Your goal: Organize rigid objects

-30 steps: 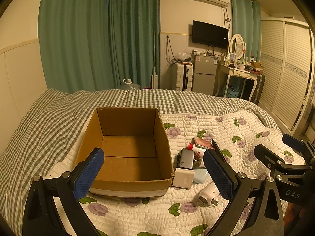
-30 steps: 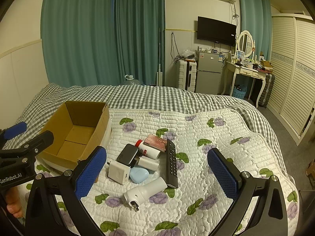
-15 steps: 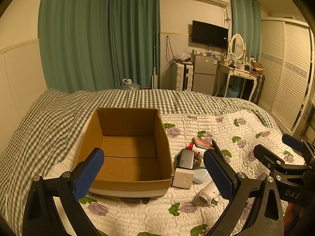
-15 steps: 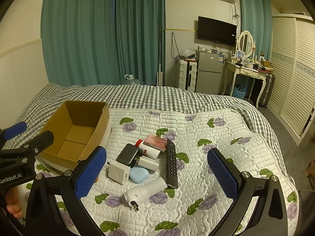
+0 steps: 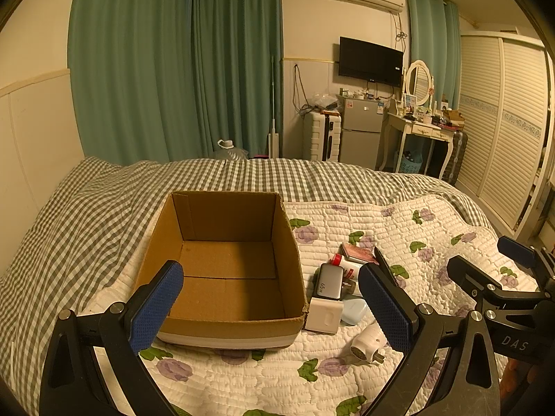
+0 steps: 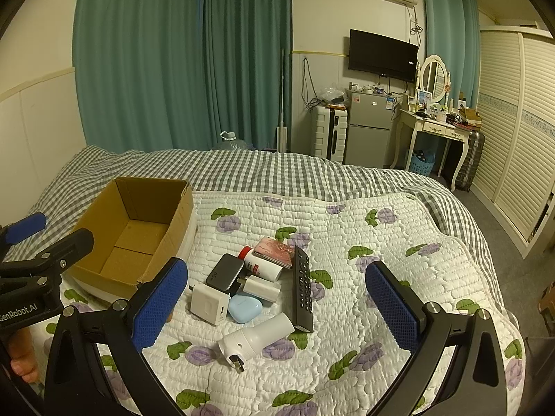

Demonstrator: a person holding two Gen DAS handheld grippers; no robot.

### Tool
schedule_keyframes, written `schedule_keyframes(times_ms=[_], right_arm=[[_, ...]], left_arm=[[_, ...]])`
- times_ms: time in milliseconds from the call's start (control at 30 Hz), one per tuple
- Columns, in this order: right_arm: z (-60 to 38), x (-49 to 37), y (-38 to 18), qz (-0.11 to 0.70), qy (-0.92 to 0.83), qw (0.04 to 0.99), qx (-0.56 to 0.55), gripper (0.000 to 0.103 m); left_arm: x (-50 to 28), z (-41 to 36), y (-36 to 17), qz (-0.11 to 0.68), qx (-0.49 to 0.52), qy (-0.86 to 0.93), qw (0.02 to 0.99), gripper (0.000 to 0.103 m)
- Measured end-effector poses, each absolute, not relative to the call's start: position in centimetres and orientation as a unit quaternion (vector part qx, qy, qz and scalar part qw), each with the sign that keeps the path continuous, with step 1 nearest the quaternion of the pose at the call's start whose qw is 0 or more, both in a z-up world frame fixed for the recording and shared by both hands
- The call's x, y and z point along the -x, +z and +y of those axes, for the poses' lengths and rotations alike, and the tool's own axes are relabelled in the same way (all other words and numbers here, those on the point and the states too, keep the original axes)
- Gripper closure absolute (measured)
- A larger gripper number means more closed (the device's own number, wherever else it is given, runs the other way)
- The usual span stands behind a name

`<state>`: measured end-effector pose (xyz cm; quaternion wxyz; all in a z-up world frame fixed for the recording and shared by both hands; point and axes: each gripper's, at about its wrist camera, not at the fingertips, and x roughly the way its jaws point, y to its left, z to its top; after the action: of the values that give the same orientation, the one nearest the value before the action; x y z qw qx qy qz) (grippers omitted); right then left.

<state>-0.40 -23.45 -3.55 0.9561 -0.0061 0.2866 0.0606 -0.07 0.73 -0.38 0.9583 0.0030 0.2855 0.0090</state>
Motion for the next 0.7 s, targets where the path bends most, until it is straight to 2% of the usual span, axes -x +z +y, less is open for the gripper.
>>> schedule_keyframes(times_ms=[500, 700], right_arm=[[-23.4, 0.7, -3.6, 0.284, 0.064, 0.957, 0.015, 0.0], [-25.2, -0.2, -4.3, 0.3, 0.055, 0.952, 0.043, 0.0]], left_arm=[[0.0, -0.2, 0.1, 0.279, -0.012, 0.002, 0.96, 0.001], [-0.8, -2.7, -1.6, 0.305, -0.025, -0.014, 0.952, 0.001]])
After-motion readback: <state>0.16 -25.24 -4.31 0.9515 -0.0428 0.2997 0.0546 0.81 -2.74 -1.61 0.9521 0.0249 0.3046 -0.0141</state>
